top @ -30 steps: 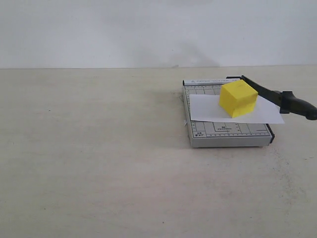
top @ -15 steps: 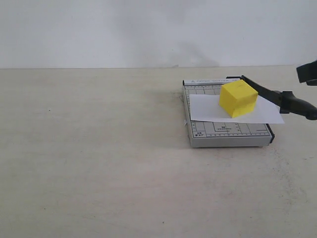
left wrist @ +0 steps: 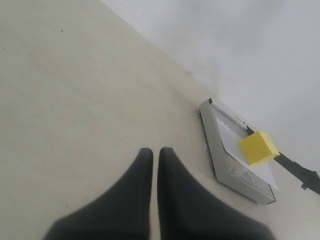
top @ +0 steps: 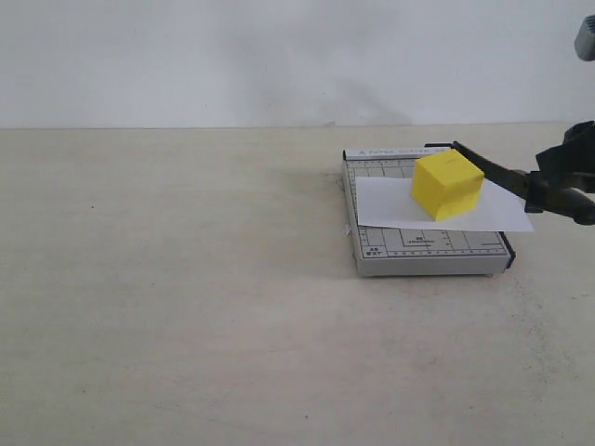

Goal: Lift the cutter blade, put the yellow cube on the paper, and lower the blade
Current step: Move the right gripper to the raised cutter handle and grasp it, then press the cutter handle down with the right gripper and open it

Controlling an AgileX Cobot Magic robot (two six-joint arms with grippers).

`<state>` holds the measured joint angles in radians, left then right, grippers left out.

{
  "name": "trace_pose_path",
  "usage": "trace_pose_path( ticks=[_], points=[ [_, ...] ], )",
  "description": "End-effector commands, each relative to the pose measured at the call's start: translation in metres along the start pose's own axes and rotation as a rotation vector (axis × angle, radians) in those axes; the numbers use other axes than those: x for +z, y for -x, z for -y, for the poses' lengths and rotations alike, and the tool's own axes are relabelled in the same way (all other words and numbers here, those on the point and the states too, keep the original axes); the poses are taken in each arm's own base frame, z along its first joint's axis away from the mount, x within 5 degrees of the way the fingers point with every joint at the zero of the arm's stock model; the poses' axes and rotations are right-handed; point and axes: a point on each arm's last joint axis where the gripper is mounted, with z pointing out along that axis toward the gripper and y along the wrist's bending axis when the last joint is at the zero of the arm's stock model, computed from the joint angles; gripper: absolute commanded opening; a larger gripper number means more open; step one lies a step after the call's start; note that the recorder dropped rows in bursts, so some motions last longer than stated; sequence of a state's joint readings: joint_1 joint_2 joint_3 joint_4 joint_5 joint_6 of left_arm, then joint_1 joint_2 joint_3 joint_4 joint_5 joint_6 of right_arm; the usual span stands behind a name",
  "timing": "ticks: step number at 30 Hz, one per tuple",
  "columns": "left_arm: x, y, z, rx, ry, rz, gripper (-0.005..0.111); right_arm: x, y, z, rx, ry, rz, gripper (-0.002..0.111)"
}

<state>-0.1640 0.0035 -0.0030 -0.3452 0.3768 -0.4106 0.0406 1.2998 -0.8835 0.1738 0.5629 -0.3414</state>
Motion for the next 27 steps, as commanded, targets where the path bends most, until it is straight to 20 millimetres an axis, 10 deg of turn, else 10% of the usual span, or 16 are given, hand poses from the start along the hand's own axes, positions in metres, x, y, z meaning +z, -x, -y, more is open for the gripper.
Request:
trace_pose_path(
  ticks=[1, 6, 12, 27],
  points=[
    [0.0, 0.003, 0.002, -0.037, -0.026, 0.038, 0.004, 0.011, -0.001, 0.003, 0.019, -0.018, -0.036, 0.051],
    [0.0, 0.004, 0.003, -0.049, -0.037, 0.053, 0.004, 0.018, -0.003, 0.003, 0.034, -0.014, -0.059, 0.048],
    [0.0, 0.004, 0.003, -0.049, -0.037, 0.053, 0.004, 0.029, -0.011, 0.002, 0.045, 0.01, -0.159, -0.001],
    [0.0, 0.004, 0.003, -0.072, -0.045, 0.05, 0.004, 0.081, -0.04, -0.005, 0.153, 0.096, -0.372, 0.0]
  ],
)
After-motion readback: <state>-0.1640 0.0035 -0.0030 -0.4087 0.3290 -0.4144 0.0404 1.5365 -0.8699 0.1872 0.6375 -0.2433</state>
